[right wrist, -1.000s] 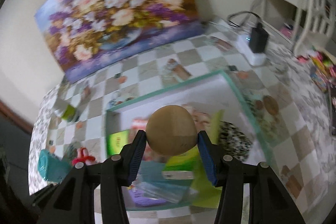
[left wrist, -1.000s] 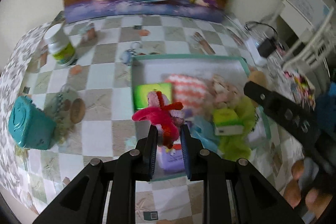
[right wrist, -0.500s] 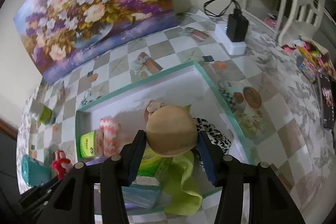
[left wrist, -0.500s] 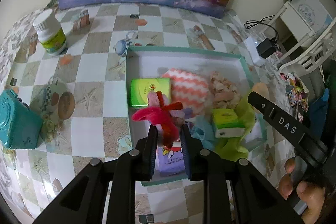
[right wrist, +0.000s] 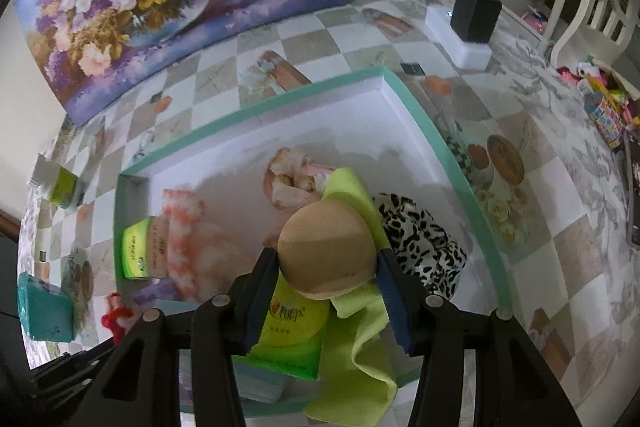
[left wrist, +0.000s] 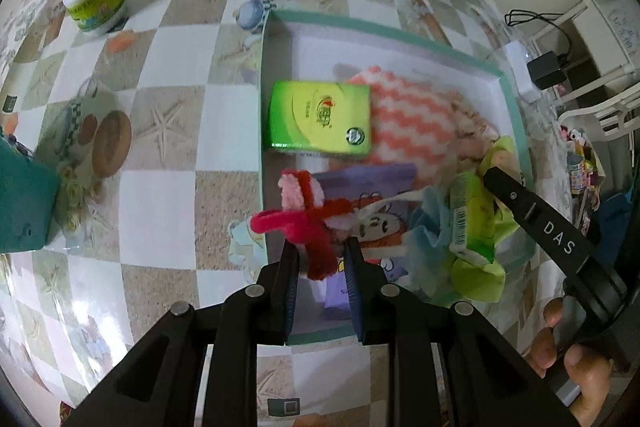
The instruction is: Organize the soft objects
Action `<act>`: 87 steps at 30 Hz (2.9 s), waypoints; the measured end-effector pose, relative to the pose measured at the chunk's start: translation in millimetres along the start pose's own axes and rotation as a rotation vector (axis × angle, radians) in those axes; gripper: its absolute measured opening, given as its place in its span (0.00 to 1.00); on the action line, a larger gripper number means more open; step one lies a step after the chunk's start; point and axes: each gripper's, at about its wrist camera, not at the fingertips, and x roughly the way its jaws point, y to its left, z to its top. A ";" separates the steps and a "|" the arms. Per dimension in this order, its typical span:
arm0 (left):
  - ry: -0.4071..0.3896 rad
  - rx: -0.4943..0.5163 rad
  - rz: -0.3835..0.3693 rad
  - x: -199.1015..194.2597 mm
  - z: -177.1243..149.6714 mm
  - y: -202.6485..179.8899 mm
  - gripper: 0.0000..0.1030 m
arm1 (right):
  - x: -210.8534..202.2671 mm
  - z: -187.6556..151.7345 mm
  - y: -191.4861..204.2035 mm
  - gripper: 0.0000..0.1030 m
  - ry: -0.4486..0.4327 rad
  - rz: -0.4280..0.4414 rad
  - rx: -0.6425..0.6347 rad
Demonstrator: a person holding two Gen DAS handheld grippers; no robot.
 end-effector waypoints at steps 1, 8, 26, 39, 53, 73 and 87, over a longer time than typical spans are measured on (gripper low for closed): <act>0.005 0.000 0.001 0.7 -0.2 0.2 0.23 | 1.1 -0.3 -0.8 0.52 0.005 0.000 0.004; 0.025 -0.001 0.008 3.6 -0.9 -0.5 0.39 | 3.3 -0.9 -0.9 0.59 0.021 -0.008 0.007; -0.051 0.001 -0.061 -31.8 3.1 1.6 0.63 | -19.2 1.3 5.8 0.69 -0.030 -0.031 -0.016; -0.181 -0.183 0.129 -46.2 12.8 54.7 0.78 | -20.4 -2.7 22.9 0.73 -0.032 -0.034 -0.088; -0.230 -0.267 0.239 -48.1 13.6 78.2 0.92 | -32.1 -7.6 44.3 1.00 -0.092 -0.057 -0.164; -0.346 -0.205 0.314 -87.3 -16.0 67.5 0.92 | -59.7 -47.2 58.1 1.00 -0.119 -0.066 -0.243; -0.369 -0.097 0.368 -101.4 -61.8 56.9 0.92 | -74.5 -86.4 53.1 1.00 -0.091 -0.093 -0.264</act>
